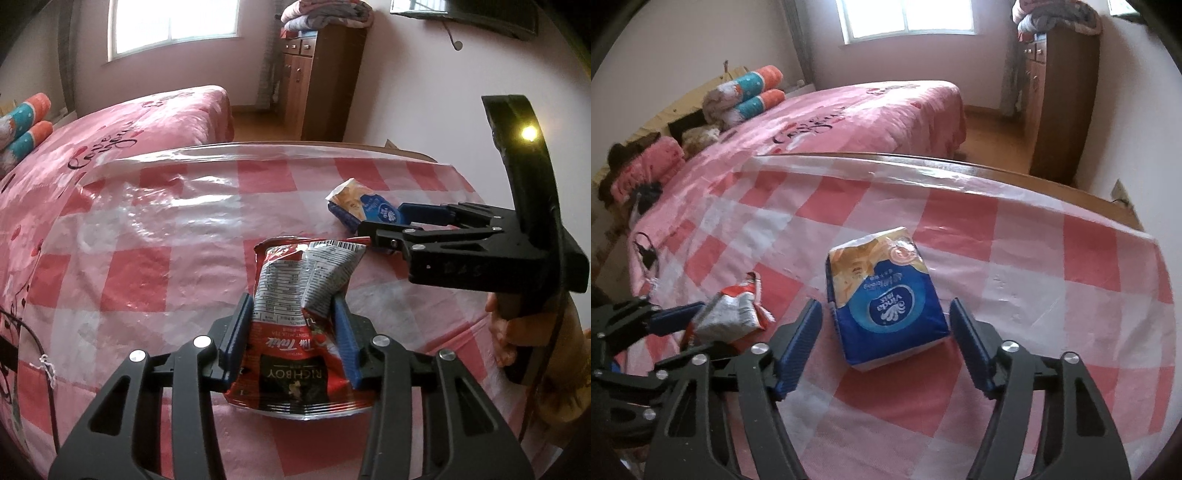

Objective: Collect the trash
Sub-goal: 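Grasp the red Richboy chip bag with the left tool while the right tool grasps the blue Vinda tissue pack, then carry the chip bag and tissue pack to the pink bucket and release both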

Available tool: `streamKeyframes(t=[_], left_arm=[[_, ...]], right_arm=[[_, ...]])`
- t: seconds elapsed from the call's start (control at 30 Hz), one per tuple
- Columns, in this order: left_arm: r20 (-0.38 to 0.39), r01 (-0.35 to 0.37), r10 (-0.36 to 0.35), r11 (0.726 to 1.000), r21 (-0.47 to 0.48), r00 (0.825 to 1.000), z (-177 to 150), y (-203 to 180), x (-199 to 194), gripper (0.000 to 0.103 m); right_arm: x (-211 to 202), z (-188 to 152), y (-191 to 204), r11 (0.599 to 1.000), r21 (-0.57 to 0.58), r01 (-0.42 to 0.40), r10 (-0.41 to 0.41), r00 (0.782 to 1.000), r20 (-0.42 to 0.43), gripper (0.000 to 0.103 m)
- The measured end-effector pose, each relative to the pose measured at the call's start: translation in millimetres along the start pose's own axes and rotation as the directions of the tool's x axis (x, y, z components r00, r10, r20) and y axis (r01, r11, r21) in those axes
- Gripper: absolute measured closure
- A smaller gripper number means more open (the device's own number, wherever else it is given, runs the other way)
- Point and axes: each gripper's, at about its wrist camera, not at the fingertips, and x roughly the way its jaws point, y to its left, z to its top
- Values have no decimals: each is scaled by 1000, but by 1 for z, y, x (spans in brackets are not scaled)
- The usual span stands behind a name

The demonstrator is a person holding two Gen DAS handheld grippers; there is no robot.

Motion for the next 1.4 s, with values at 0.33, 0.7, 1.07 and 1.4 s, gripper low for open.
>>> streamKeyframes(t=[0.33, 0.7, 1.07, 1.4], left_arm=[[5, -5, 5, 1000, -12, 1000, -7, 4, -13, 59], [-1, 2, -3, 999, -47, 1000, -23, 10, -25, 59], [-12, -5, 4, 998, -63, 1000, -47, 13, -42, 59], [-12, -22, 21, 999, -44, 1000, -65, 12, -64, 59]], right_arm=[[-7, -9, 8, 998, -34, 61, -61, 998, 3, 55], [-30, -35, 15, 999, 6, 50, -50, 998, 25, 65], [-62, -63, 23, 997, 80, 23, -27, 998, 52, 66], [-90, -86, 51, 993, 112, -25, 16, 997, 77, 66]])
